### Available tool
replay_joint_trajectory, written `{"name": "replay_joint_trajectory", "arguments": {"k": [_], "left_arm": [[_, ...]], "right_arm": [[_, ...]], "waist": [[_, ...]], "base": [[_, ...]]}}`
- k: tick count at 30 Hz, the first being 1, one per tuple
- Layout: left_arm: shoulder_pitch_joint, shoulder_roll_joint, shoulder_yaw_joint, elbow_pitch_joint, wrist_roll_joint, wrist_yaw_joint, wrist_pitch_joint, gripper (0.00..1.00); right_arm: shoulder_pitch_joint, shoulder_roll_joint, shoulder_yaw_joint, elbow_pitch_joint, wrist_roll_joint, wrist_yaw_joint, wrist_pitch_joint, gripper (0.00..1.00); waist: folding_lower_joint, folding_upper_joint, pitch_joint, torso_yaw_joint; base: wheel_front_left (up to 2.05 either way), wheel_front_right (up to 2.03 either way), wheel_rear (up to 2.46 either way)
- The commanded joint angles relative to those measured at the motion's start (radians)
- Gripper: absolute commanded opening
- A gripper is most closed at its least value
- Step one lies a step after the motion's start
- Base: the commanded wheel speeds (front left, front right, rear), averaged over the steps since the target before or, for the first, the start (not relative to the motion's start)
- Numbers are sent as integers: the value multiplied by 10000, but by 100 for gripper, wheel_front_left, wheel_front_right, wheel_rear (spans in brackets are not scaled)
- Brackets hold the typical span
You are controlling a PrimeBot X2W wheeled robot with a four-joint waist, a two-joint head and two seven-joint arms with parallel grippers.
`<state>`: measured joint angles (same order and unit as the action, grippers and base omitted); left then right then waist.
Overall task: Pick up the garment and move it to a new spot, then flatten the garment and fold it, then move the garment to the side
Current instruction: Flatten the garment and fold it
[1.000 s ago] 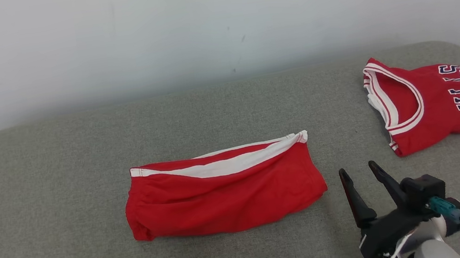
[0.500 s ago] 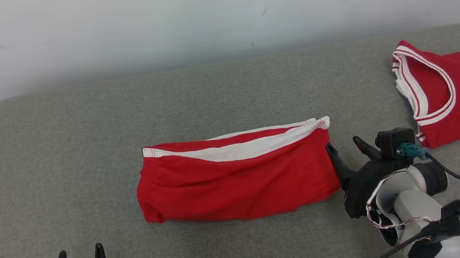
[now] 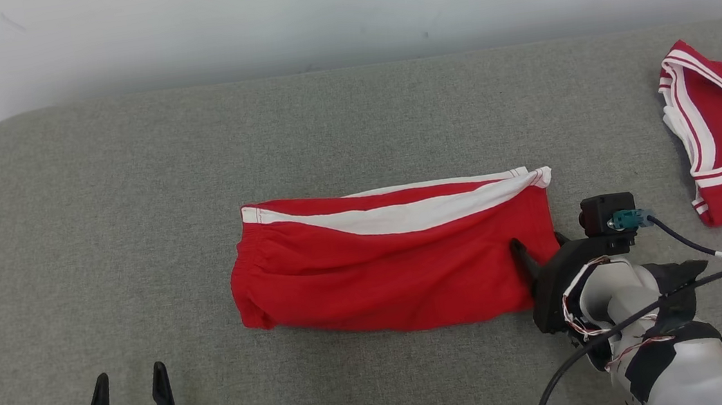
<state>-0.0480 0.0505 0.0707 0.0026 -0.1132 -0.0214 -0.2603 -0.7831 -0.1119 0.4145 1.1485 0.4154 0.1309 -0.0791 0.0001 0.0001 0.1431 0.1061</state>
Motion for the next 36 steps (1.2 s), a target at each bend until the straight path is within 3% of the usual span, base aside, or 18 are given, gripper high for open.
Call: {"name": "replay_joint_trajectory", "arguments": {"k": [1,7,8,9,10,15,25,36], "left_arm": [[-87,6,-3,31,-8,35,-38,100],[-106,6,17,25,-35,48,-38,100],[-113,6,21,34,-39,51,-38,100],[-121,6,21,46,-41,51,-38,100],[-131,6,11,59,-43,46,-38,100],[-150,6,2,133,-35,18,-38,100],[117,6,70,233,48,24,-38,100],[319,5,-74,140,-6,68,-38,100]], "right_arm": [[-31,65,49,129,62,-2,-30,100],[-171,317,335,486,424,-1,-56,100],[-175,359,396,493,514,1,2,85],[-185,395,509,471,558,1,59,33],[-203,416,588,436,654,1,39,0],[-236,362,887,287,959,1,-191,0],[74,-552,1537,-6,1738,-1,-617,0],[372,-1511,2701,-2245,3499,-1,156,0]], "waist": [[-1,-1,33,33],[-1,-1,118,61],[-1,-1,129,62],[-1,-1,141,63],[-1,-1,151,68],[-1,-1,146,75],[-1,-1,-363,-144],[-1,-1,-540,-390]], "base": [[0,0,0],[0,0,0],[0,0,0],[0,0,0],[0,0,0],[0,0,0],[0,0,0],[0,0,0]]}}
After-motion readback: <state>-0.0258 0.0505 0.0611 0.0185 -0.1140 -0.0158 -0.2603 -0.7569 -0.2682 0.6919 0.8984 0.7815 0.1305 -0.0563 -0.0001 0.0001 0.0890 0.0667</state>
